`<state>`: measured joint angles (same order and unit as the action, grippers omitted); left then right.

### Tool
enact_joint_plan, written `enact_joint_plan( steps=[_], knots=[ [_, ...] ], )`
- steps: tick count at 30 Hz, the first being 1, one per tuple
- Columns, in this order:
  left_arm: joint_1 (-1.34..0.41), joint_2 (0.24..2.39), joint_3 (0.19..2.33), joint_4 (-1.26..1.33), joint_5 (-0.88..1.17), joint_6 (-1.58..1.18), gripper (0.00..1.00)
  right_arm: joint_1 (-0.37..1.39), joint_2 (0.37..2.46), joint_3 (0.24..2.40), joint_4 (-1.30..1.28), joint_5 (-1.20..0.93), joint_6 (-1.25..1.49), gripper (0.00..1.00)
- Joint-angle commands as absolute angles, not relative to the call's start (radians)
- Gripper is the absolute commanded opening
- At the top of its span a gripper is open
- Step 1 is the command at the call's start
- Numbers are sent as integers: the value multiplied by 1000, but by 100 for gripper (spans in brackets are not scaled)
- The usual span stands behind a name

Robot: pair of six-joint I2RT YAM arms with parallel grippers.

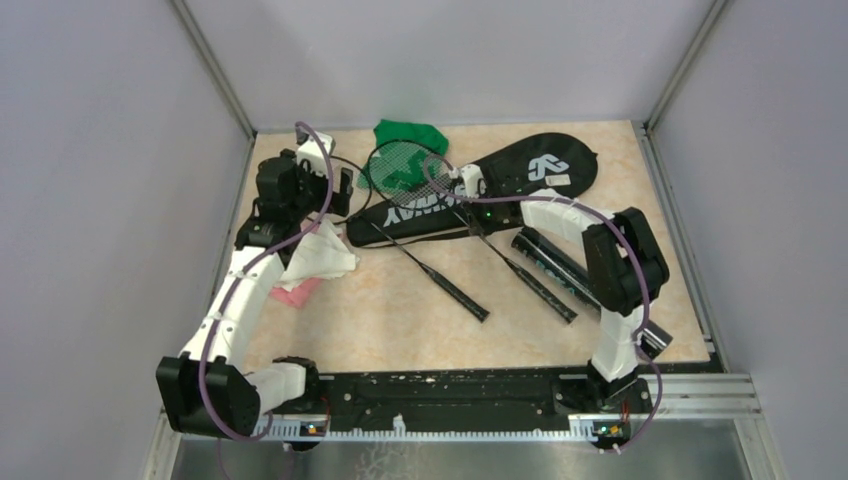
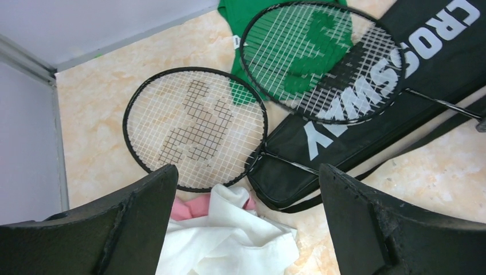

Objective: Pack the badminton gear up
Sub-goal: Pick up the racket from the center of the board, then place the racket at the center of the board.

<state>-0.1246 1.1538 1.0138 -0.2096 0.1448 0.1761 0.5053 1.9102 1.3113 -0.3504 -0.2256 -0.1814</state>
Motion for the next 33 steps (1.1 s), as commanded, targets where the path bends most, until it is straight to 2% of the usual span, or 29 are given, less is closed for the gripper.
enact_joint_plan(
  steps=[1,9,20,33],
  knots=[
    [-103,1151,1076,-193,118,151,99,535,1774,1332,-317,-313,-130,0],
    [-81,1176,1165,-218,71,125,99,600,1678,1240,-282,-417,-93,0],
    [-73,1182,1256,-237,79,109,99,806,1652,1133,-218,-385,-104,0],
    [-72,1156,1196,-202,153,124,99,889,1751,1214,-220,-381,-76,0]
  ],
)
